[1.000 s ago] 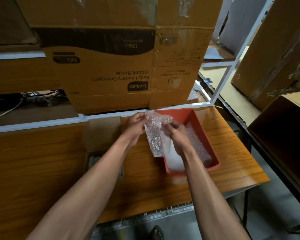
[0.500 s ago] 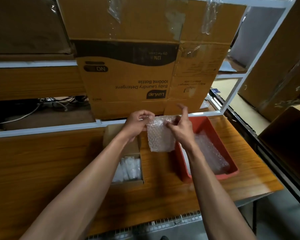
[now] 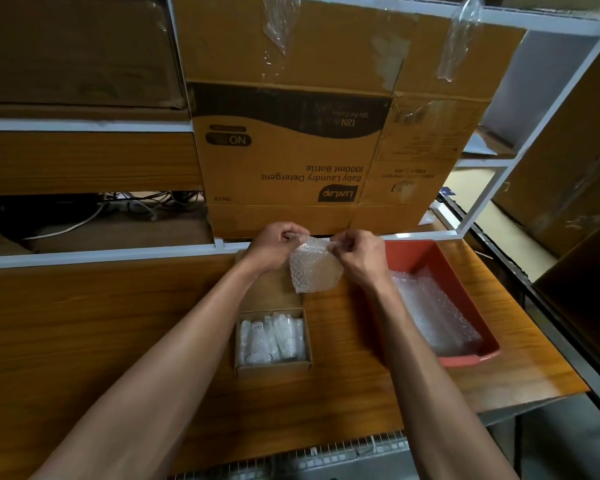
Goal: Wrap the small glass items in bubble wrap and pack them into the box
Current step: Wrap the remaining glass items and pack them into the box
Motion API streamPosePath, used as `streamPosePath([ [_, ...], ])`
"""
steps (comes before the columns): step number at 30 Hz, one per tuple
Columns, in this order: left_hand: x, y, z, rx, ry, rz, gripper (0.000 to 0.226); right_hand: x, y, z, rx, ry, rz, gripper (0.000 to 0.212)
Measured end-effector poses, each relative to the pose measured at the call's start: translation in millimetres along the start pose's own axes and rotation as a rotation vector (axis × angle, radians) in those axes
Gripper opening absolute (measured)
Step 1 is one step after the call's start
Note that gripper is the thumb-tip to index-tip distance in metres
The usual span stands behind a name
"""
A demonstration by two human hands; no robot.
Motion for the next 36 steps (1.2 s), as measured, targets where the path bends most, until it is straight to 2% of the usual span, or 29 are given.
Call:
streamPosePath([
  [4, -4, -2, -1, 0.022, -0.037, -0.009, 0.014, 3, -1, -1, 0.015, 0.110, 0.002, 0.014],
  [10, -7, -9, 7, 0.098, -0.128, -0.040, 0.023, 10, -4, 15, 0.092, 0.490, 0.012, 0.015],
  [16, -10, -8, 3, 0.092, -0.132, -0.041, 0.028, 11, -2, 1, -0.016, 0.381, -0.033, 0.028],
  [19, -9, -8, 5, 0.105, -0.181, -0.055, 0.027, 19, 1, 14, 0.053, 0.329, -0.075, 0.045],
  [21, -8, -9, 8, 0.123, -0.224, -0.062, 0.027, 30, 2, 24, 0.141, 0.347, -0.121, 0.067],
  [23, -8, -9, 9, 0.135, -0.260, -0.071, 0.028, 48, 4, 34, 0.237, 0.496, -0.196, 0.093],
  [24, -8, -8, 9, 0.139, -0.272, -0.080, 0.028, 58, 5, 37, 0.280, 0.597, -0.247, 0.097],
  [27, -6, -8, 8, 0.147, -0.298, -0.122, 0.033, 78, 4, 28, 0.278, 0.842, -0.409, 0.079],
  [30, -5, -9, 6, 0.145, -0.329, -0.148, 0.037, 77, 6, 30, 0.258, 0.969, -0.385, 0.062],
  [33, -5, -10, 5, 0.159, -0.314, -0.179, 0.044, 74, 9, 34, 0.254, 1.171, -0.317, 0.070],
  [36, -3, -13, 8, 0.175, -0.352, -0.209, 0.050, 72, 7, 33, 0.242, 1.273, -0.311, 0.077],
])
Point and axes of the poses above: each hand's wrist, its own y-axis towards the middle knuckle, its own x-axis out of the palm, z = x × y, the point moved 10 cm from there along y, towards the middle knuckle, and after that the axes turned 13 degrees about -z, right-handed, at the moved point
